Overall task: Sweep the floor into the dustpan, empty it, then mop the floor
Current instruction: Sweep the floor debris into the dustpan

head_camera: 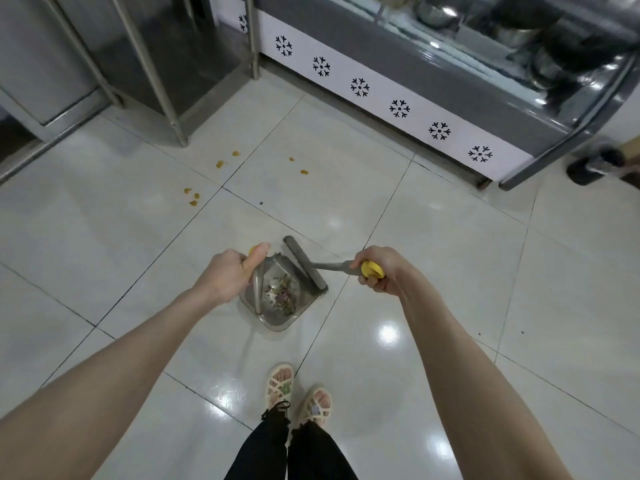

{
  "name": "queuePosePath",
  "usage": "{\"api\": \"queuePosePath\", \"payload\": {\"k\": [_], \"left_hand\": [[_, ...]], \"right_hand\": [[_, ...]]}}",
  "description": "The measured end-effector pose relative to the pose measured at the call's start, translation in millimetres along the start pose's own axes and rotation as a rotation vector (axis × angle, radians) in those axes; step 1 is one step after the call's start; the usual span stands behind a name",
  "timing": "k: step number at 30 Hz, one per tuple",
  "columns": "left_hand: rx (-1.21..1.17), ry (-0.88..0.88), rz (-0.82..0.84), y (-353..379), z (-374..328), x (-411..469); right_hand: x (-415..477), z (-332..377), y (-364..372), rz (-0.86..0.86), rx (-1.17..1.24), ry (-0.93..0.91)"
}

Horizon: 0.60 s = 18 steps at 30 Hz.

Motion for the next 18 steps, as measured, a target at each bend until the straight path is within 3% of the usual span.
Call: {"api": "queuePosePath", "payload": {"k": [18], "left_hand": [[0.104, 0.250, 0.128, 58, -109, 14]], "right_hand": [[-40, -38, -53, -0.079, 0.425, -0.047]]}}
Point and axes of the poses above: each hand's wrist, its own x-axis towards the middle knuckle, its own y-axis out of the palm, z = x × y, the point moved 3 cm from there along x, towards the middle knuckle, and after that the axes turned 2 degrees about z, right-handed, at the moved point
